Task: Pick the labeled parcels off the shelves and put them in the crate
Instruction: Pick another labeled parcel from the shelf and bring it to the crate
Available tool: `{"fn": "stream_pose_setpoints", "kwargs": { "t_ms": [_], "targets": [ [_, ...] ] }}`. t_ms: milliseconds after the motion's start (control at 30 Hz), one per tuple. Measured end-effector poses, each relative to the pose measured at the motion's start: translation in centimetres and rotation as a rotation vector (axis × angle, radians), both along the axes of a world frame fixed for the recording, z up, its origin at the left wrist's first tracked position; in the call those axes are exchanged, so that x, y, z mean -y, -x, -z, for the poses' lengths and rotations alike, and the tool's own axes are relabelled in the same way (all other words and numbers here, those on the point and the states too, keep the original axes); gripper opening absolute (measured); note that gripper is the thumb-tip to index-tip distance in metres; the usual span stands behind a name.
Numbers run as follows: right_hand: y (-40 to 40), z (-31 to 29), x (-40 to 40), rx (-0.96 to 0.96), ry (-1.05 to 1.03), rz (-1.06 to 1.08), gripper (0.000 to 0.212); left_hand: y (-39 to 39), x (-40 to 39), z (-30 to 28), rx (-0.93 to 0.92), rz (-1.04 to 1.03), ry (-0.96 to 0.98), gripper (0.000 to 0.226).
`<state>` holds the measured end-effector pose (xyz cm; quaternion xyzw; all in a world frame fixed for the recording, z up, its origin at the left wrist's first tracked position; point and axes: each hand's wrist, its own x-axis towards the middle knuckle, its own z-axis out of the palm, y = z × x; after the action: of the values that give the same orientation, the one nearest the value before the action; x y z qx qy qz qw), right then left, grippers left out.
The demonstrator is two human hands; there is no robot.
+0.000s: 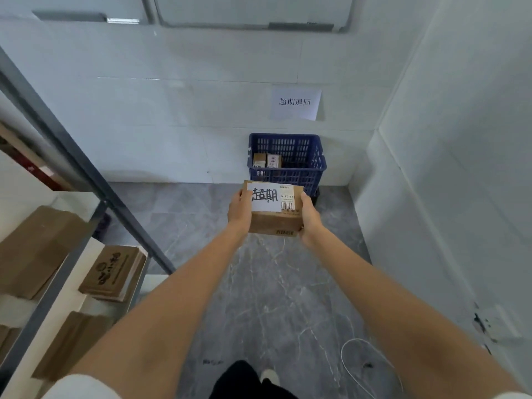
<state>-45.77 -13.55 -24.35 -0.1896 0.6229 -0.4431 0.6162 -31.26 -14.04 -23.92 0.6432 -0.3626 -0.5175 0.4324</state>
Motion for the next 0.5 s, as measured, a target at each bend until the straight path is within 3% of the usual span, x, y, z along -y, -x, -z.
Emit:
{"fn": "stream_pose_setpoints", "kwargs": {
  "t_ms": [500],
  "targets": [
    [2.4,5.2,20.8,-0.041,-0.105,-0.013,0.033,1.8,21.2,6.0,-0.051,0.032,-0.152,0.04]
  ]
}}
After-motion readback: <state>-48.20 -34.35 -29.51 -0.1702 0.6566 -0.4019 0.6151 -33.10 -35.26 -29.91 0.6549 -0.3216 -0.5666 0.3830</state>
